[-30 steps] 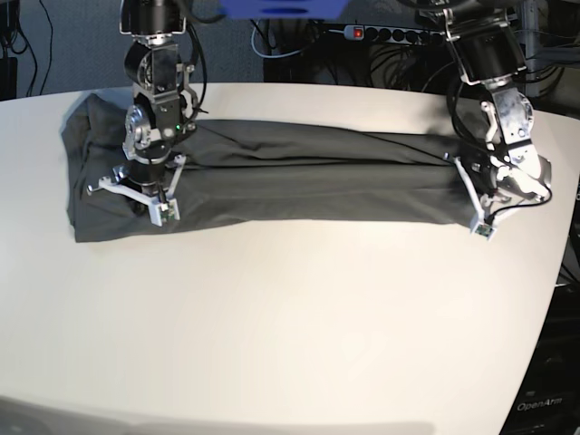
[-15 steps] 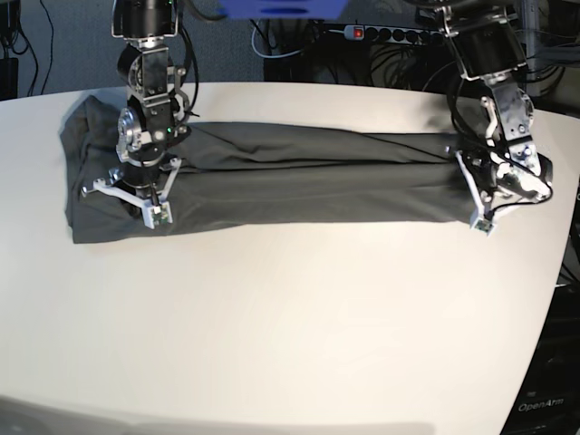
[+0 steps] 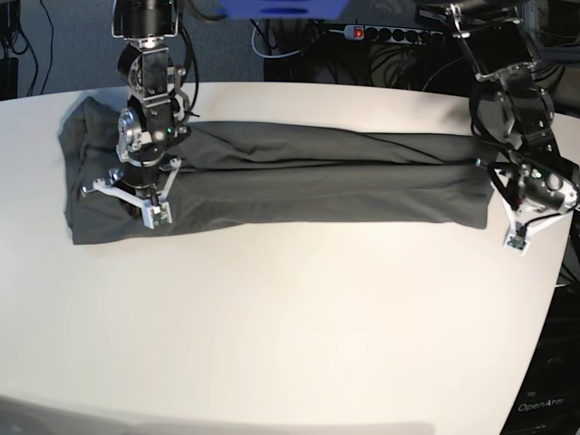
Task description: Fold the T-shirt properly
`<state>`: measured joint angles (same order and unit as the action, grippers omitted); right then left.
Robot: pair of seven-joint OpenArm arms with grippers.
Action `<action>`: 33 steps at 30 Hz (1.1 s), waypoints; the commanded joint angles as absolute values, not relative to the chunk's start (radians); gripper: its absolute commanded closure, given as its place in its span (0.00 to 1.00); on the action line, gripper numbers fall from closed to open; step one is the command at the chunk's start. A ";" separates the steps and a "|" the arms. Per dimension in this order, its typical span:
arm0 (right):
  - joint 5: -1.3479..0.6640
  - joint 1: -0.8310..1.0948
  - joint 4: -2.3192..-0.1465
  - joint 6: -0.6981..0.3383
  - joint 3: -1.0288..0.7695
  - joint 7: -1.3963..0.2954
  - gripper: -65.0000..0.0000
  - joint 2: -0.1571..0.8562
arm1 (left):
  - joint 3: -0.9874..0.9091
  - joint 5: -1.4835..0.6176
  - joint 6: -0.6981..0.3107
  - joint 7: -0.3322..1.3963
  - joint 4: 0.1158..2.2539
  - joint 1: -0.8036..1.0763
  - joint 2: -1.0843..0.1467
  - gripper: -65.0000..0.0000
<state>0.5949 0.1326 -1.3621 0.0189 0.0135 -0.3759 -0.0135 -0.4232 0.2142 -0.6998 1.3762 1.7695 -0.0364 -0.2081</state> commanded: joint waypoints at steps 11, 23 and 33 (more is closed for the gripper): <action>0.552 0.150 -1.339 -0.045 0.012 -0.473 1.00 -0.013 | -0.541 0.213 -0.698 1.158 1.616 -0.047 -0.232 0.87; 0.552 0.148 -1.339 -0.045 0.015 -0.475 1.00 -0.012 | -0.588 0.197 -0.698 1.099 1.294 -0.196 -0.309 0.87; 0.553 0.124 -1.233 -0.045 0.015 -0.464 1.00 -0.008 | -0.618 0.160 -0.698 1.104 1.210 -0.219 -0.358 0.87</action>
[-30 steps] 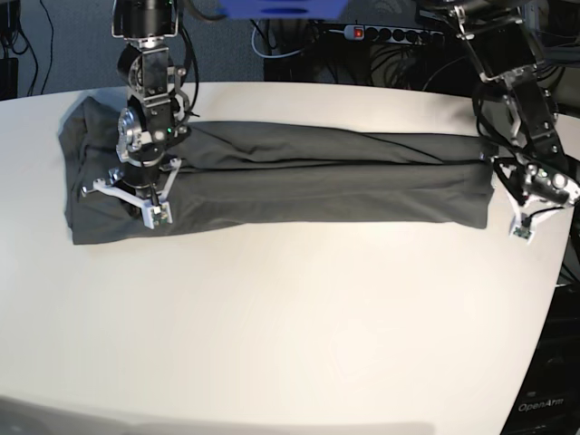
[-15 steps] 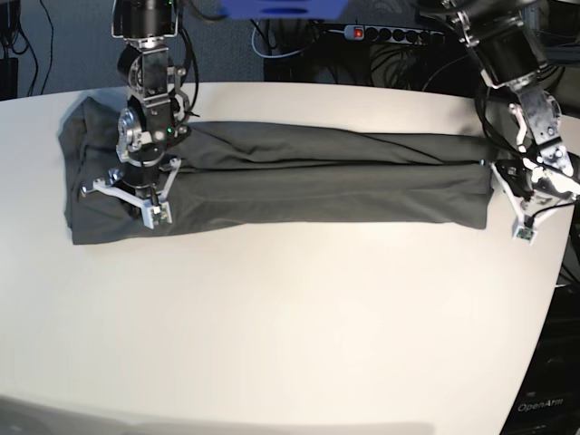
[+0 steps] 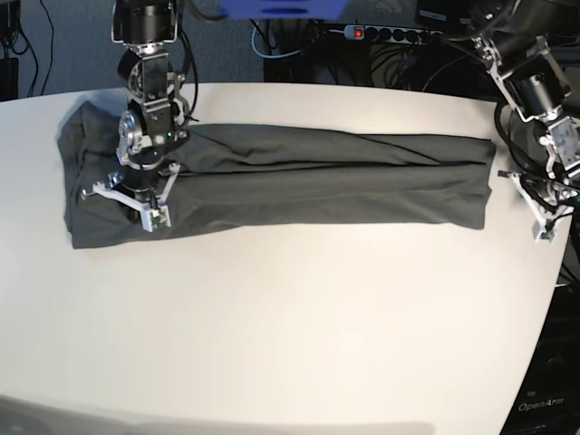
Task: Fold the T-shirt properly
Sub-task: 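Release the shirt and move the left gripper to the strip's other end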
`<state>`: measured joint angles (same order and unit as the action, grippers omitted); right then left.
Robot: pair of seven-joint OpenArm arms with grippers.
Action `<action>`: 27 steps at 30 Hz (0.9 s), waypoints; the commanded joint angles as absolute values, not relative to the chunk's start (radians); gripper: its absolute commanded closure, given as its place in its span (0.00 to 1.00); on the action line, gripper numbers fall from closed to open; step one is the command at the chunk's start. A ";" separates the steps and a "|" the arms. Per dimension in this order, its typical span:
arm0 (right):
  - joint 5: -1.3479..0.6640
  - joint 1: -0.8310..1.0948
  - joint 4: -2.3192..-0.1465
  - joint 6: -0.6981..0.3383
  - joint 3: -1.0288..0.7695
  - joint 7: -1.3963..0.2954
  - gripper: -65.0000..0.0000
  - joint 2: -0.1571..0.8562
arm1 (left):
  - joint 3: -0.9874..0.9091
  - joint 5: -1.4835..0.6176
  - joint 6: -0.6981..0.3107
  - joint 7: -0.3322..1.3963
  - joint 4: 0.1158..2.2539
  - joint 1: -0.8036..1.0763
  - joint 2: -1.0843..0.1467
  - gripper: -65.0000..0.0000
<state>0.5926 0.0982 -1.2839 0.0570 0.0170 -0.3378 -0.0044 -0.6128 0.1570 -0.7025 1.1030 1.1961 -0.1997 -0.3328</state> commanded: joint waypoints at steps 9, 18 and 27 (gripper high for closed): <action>0.555 0.119 -1.191 -0.044 0.015 -0.420 1.00 -0.007 | -0.618 0.157 -0.698 1.110 1.204 -0.219 -0.358 0.69; 0.555 0.120 -1.191 -0.044 0.013 -0.420 1.00 -0.007 | -0.619 0.151 -0.698 1.112 1.204 -0.219 -0.354 0.25; 0.555 0.120 -1.191 -0.044 0.013 -0.420 1.00 -0.007 | -0.618 -0.093 -0.698 1.196 1.202 -0.217 -0.380 0.25</action>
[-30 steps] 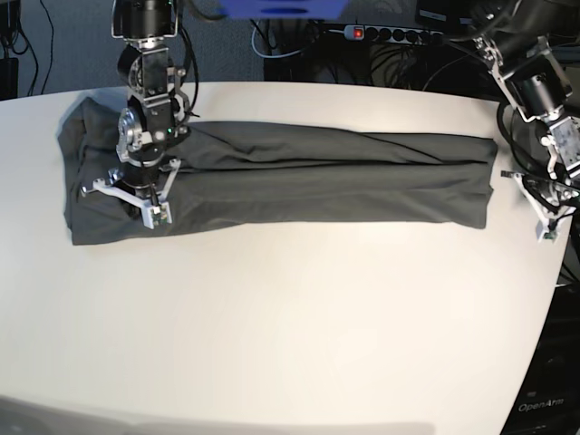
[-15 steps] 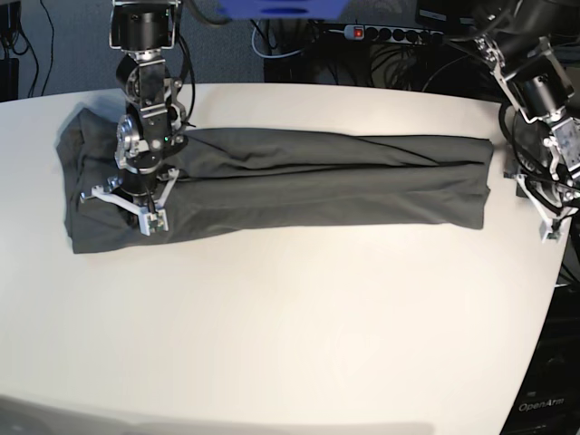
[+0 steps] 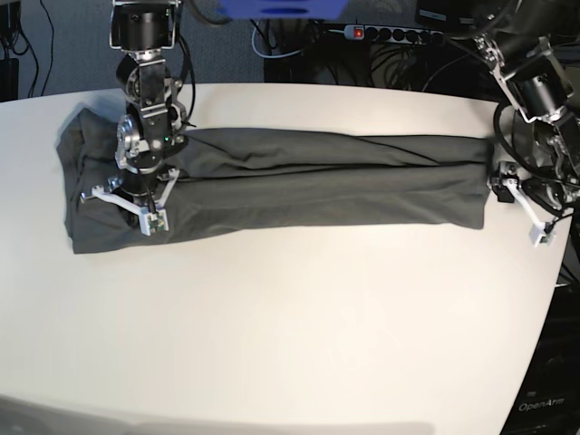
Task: Fold the T-shirt properly
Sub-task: 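Release the shirt and move the left gripper to the strip's other end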
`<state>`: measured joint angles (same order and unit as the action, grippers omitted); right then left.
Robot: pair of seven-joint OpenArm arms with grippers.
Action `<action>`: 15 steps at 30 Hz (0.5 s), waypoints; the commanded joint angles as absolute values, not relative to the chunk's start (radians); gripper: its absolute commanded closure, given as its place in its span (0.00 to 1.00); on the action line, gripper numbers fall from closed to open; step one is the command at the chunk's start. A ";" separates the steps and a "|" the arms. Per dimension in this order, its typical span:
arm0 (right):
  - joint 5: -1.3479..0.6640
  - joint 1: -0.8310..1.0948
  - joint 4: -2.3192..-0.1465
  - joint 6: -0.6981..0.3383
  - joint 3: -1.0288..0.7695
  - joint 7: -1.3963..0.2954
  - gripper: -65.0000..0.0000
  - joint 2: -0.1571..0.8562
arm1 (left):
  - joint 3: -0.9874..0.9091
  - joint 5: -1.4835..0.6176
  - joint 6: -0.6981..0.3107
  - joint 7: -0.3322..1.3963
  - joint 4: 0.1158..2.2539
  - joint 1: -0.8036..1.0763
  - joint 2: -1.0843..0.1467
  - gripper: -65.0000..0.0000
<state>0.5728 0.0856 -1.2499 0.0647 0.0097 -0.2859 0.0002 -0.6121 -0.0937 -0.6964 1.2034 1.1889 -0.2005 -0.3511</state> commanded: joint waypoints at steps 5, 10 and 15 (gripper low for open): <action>0.555 0.120 -1.191 -0.042 0.013 -0.420 1.00 -0.007 | -0.611 -0.220 -0.698 1.237 1.202 -0.217 -0.412 0.25; 0.555 0.120 -1.191 -0.042 0.013 -0.420 1.00 -0.007 | -0.618 -0.243 -0.698 1.290 1.202 -0.219 -0.446 0.25; 0.556 0.122 -1.191 -0.042 0.015 -0.420 1.00 -0.007 | -0.616 -0.340 -0.698 1.291 1.184 -0.219 -0.449 0.25</action>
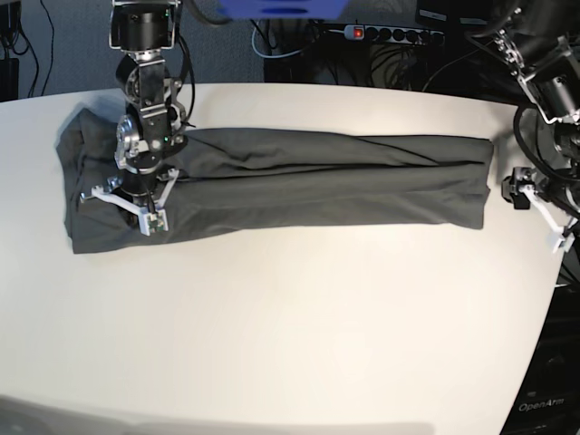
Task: Fold the T-shirt properly
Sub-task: 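Release the shirt and move the left gripper to the strip's other end, then lower the left gripper and grasp the strip end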
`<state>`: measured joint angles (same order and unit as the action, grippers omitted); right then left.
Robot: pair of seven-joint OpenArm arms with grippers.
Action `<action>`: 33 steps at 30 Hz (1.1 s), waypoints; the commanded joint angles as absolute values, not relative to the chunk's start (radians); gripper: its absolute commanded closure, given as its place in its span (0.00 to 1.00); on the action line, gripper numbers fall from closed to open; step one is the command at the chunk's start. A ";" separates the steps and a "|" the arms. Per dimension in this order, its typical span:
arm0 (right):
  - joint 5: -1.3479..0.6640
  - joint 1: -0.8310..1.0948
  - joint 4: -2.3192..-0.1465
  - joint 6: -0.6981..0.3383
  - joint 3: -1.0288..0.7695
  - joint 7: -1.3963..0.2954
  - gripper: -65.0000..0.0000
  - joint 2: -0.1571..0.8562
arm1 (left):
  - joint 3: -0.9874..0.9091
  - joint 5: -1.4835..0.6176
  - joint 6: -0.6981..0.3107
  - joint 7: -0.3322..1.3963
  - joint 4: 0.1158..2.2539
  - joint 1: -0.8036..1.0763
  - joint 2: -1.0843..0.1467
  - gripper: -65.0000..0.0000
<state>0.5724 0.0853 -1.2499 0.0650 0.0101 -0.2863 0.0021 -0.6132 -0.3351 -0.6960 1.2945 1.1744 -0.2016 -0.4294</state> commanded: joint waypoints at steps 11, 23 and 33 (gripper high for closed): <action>0.556 0.122 -1.191 -0.042 0.015 -0.421 1.00 -0.005 | -0.611 -0.433 -0.698 1.282 1.018 -0.240 -0.449 0.25; 0.556 0.122 -1.191 -0.042 0.016 -0.421 1.00 -0.001 | -0.611 -0.522 -0.698 1.353 1.024 -0.259 -0.441 0.25; 0.556 0.122 -1.191 -0.042 0.018 -0.421 1.00 -0.001 | -0.611 -0.651 -0.698 1.396 1.029 -0.259 -0.449 0.25</action>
<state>0.5694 0.0837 -1.2461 0.0650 0.0135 -0.2855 0.0051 -0.6117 -0.6350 -0.6994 1.3922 1.0161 -0.2432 -0.4294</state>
